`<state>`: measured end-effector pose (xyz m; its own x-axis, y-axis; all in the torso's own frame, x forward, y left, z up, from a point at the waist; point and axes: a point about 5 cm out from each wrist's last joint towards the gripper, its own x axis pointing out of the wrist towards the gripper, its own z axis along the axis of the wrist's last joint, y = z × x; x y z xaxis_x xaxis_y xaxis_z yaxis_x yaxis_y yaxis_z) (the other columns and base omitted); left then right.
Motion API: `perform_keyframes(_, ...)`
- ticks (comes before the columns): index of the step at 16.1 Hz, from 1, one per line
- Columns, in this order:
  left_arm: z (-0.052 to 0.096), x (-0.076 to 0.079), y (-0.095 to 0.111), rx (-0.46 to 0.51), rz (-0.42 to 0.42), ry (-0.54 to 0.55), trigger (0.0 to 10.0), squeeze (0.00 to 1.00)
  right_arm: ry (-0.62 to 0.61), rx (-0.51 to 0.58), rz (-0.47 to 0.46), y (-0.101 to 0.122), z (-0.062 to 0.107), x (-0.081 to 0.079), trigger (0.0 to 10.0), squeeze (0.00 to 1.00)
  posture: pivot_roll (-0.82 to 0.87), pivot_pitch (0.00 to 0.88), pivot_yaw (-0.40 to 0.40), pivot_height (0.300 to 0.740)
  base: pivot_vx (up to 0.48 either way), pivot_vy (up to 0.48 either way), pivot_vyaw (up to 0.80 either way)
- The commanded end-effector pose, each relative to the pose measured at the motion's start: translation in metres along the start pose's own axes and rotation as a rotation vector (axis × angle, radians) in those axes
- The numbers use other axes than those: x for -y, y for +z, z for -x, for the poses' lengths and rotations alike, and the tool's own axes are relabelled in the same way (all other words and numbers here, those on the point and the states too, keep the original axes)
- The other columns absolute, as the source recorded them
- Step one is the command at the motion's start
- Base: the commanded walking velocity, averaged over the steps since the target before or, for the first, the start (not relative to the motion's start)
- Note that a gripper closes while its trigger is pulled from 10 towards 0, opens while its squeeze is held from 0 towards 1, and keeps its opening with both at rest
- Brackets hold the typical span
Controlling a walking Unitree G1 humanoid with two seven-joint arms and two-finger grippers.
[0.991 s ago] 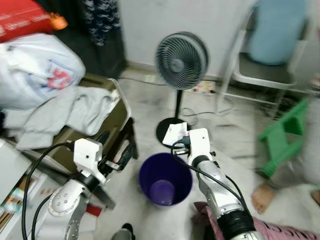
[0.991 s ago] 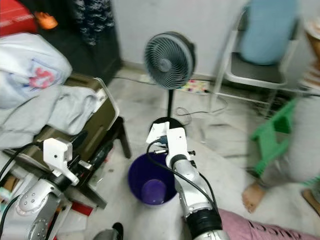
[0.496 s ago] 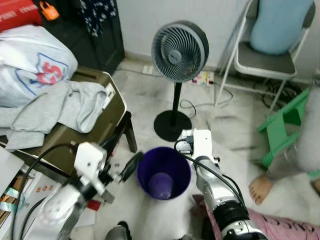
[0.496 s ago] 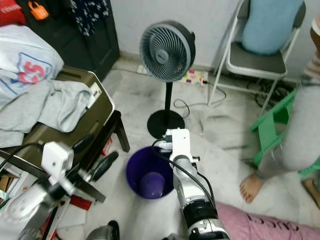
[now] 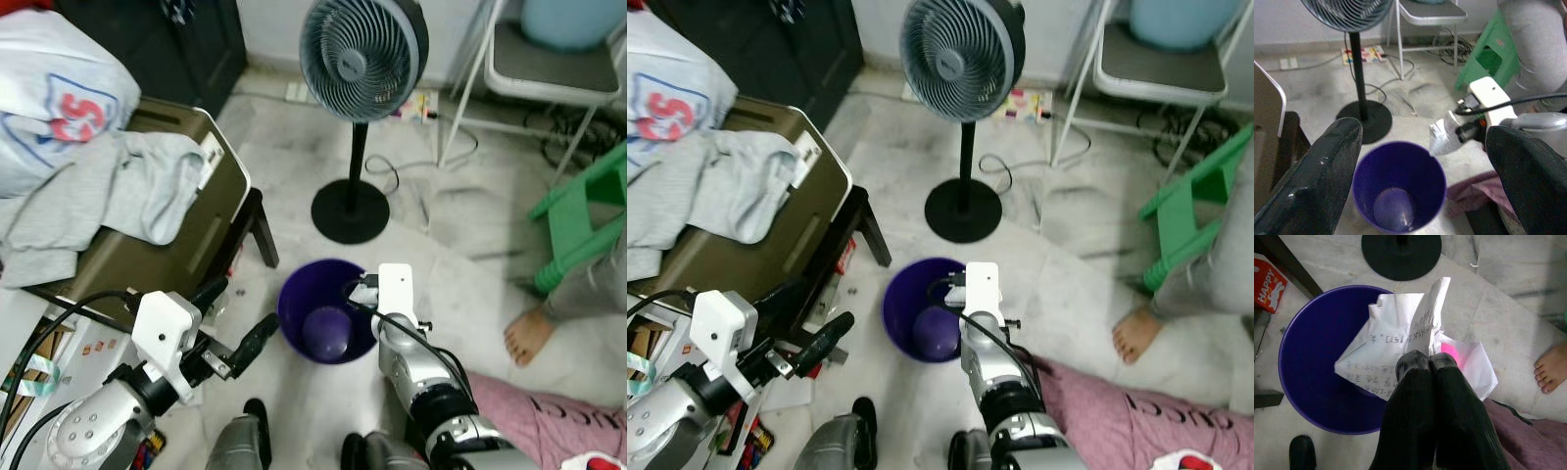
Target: Clean up the room
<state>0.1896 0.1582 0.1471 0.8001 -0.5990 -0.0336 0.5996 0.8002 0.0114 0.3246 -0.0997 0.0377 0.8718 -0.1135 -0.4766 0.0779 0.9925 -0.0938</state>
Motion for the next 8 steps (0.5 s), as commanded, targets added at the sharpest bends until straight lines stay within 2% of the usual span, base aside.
perform_keyframes(1, 0.006, 0.002, -0.002, -0.03, 0.012, -0.001, 10.0, 0.0, -0.009, -0.031, -0.007, -0.009, 0.001, -0.003, 10.0, 0.0, 0.15, 0.397, 0.048, 0.74, 0.0, 0.0, 0.0)
perform_keyframes(4, 0.01, 0.007, -0.002, -0.046, 0.024, 0.0, 10.0, 0.0, -0.067, 0.102, 0.045, 0.013, -0.002, 0.006, 10.0, 0.0, 0.16, 0.402, 0.052, 0.74, 0.0, 0.0, 0.0)
perform_keyframes(8, 0.011, 0.007, -0.003, -0.06, 0.03, 0.013, 10.0, 0.0, -0.037, 0.166, 0.041, 0.023, -0.003, 0.005, 10.0, 0.0, 0.16, 0.404, 0.048, 0.74, 0.0, 0.0, 0.0)
